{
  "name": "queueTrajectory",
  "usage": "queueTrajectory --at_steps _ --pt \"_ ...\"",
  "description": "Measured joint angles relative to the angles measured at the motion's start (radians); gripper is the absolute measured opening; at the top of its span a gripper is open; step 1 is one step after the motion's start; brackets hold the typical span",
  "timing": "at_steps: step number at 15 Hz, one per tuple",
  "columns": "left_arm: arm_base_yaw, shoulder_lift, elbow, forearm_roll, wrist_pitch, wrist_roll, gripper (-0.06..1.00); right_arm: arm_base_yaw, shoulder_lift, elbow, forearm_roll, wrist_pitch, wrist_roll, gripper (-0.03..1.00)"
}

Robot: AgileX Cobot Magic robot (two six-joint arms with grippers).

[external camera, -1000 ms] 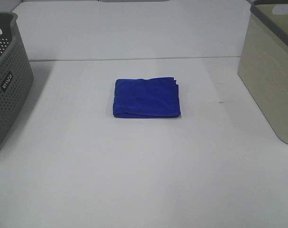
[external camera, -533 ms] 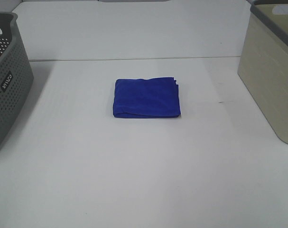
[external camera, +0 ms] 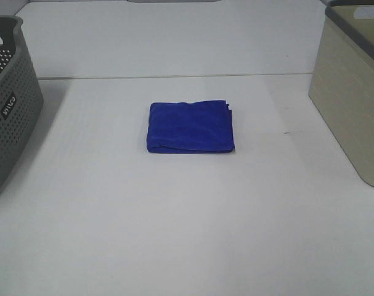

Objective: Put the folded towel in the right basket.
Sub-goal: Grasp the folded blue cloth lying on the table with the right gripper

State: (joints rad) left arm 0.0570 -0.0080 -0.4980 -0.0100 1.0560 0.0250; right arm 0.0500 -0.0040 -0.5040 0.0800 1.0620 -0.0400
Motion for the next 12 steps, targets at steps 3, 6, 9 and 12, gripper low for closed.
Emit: queueTrajectory --at_steps 3,6,9,12 --pt "0.000 0.000 0.000 0.000 0.000 0.000 0.98 0.000 0.000 0.000 -0.001 0.000 0.000 0.99" --pt "0.000 0.000 0.000 0.000 0.000 0.000 0.98 0.000 0.000 0.000 -0.001 0.000 0.000 0.99" --pt "0.000 0.000 0.000 0.000 0.000 0.000 0.98 0.000 0.000 0.000 -0.001 0.000 0.000 0.99" --pt "0.000 0.000 0.000 0.000 0.000 0.000 0.98 0.000 0.000 0.000 -0.003 0.000 0.000 0.99"
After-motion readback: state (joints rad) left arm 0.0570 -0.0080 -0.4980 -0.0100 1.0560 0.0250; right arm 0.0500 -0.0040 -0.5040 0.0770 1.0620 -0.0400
